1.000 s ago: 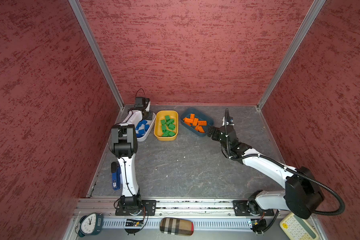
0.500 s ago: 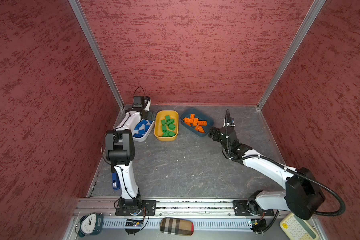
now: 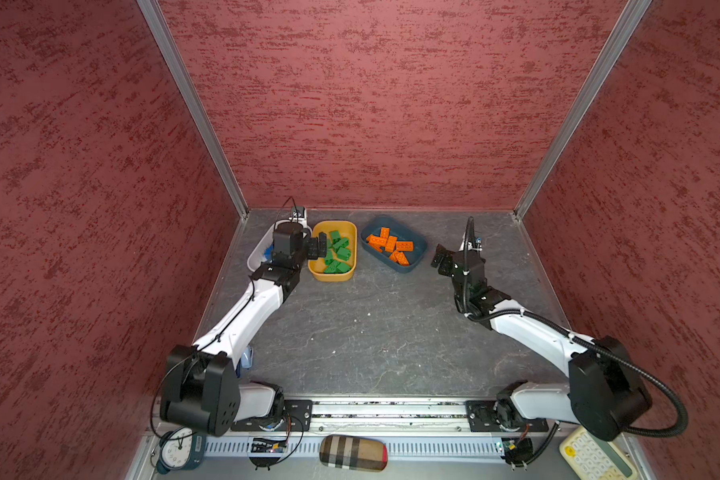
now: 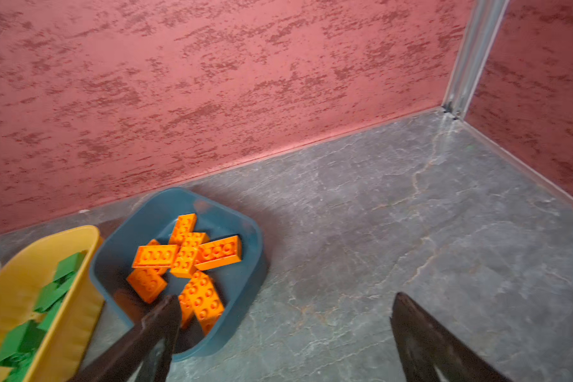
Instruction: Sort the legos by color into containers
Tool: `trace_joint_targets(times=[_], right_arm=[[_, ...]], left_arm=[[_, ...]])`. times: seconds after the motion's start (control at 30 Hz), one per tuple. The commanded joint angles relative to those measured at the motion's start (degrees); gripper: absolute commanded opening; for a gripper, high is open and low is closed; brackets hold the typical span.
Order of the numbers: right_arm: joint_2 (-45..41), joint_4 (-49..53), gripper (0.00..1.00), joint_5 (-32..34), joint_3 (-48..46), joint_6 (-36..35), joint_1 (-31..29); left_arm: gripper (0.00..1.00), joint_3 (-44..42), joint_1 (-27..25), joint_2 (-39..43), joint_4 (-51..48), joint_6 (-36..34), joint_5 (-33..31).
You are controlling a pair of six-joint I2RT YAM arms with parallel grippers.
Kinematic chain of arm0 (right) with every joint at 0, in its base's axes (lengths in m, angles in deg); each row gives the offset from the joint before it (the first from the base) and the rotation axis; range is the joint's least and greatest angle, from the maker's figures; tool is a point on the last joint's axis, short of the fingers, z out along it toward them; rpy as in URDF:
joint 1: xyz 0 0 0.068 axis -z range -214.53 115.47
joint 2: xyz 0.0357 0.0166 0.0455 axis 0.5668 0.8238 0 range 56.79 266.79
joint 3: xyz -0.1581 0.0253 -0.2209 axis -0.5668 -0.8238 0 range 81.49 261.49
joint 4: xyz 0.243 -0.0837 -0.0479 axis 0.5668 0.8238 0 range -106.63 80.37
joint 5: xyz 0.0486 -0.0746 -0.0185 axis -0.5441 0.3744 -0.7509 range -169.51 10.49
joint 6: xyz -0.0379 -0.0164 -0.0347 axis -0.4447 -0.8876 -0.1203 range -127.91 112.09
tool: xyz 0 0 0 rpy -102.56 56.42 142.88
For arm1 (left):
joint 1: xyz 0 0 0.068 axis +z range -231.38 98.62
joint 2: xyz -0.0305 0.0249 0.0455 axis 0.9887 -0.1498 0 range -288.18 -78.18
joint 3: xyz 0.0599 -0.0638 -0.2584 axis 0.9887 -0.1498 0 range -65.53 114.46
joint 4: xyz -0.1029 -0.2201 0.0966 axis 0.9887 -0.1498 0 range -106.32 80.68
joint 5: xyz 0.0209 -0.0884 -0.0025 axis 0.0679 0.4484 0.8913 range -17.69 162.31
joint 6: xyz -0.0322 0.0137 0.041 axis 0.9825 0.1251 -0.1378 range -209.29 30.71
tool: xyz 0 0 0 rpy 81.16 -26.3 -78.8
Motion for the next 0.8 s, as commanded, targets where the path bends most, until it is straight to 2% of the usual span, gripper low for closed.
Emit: trace_joint_targets(times=[0.0,0.1,0.23,0.27,0.33,0.43,0.6,0.67,0.7,0.77], right_arm=[[-2.8,-2.2,0.99,2.6,-2.4,-4.7,3.4],[-4.0,-2.5,0.99,2.7,-4.6,-7.1,7.0],[-4.8,-6.0,0.99,1.7,-8.0,-10.1,12.3],[-4.7,-8.3,0.99,1.1,-9.2,-11.3,13.5],[-3.9,-13.5,0.99,0.3,-11.4,-13.3,16.2],[-2.1,-17.8,0.99,-2.2,-12.7,-15.3,19.3],[0.9,-21.1,0.99,-6.6,-13.2,-17.6,21.6],[1.7,-22.7,0.99,-8.5,-13.7,-18.2,22.0],[2.0,-23.4,0.99,-9.4,-14.1,-18.3,22.1],[2.8,-25.5,0.99,-11.3,-15.2,-19.0,22.1]], left_arm=[[1.0,-8.4,1.0,4.2,7.5,3.3,-11.8],[1.0,-15.7,5.4,6.7,10.0,5.8,-11.8],[0.99,-23.4,14.0,6.3,17.6,7.3,1.4],[0.99,-25.0,15.1,5.1,20.9,7.0,2.8],[0.99,-27.1,15.5,1.2,27.1,4.8,3.2],[0.99,-25.9,15.5,-4.7,31.9,2.8,3.7],[0.99,-25.2,14.6,-10.4,39.6,3.4,9.9],[0.99,-26.2,13.0,-13.3,44.7,1.4,7.5],[0.99,-26.7,12.2,-12.3,43.5,1.4,7.0],[0.99,-29.9,12.3,-12.6,50.1,1.9,5.9]])
